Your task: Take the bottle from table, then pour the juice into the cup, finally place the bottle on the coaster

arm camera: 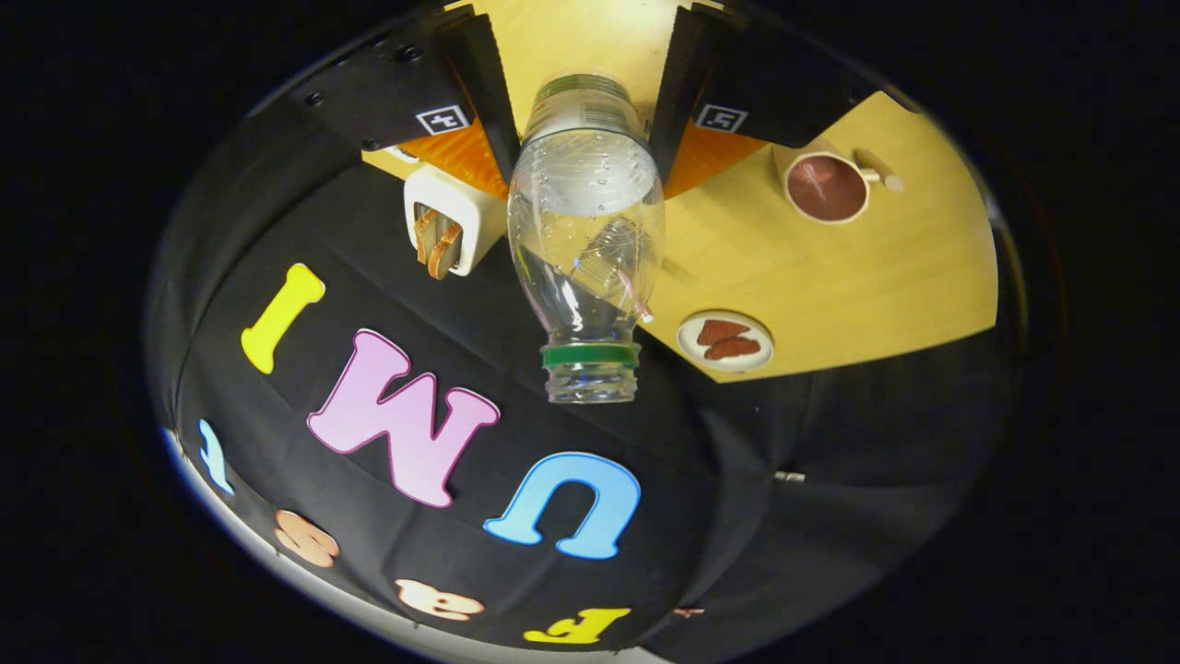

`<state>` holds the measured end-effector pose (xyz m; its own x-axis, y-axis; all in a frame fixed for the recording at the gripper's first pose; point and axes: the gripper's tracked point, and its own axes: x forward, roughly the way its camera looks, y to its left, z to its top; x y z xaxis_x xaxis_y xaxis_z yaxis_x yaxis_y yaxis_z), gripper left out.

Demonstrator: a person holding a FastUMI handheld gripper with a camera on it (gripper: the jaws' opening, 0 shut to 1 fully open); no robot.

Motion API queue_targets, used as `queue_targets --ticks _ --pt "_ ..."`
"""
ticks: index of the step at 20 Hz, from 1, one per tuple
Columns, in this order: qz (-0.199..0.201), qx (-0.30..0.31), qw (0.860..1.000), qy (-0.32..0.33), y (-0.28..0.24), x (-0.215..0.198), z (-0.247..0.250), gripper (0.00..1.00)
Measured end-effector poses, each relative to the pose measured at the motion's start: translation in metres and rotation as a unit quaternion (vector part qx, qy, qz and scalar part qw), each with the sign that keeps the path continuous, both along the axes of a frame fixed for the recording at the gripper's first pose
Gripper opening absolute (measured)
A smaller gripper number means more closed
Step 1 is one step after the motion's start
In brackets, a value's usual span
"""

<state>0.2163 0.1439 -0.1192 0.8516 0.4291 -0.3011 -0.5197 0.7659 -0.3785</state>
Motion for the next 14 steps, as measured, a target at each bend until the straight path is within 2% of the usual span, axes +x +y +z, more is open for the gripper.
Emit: queue_targets --ticks 3,7,14 --pt "0.010 0.047 0.999 0.012 0.004 0.012 -0.008 0.73" --pt "-0.006 0.093 0.995 0.022 0.007 0.029 -0.031 0.74" --pt "-0.011 0.169 0.984 0.046 0.021 0.058 -0.065 0.75"
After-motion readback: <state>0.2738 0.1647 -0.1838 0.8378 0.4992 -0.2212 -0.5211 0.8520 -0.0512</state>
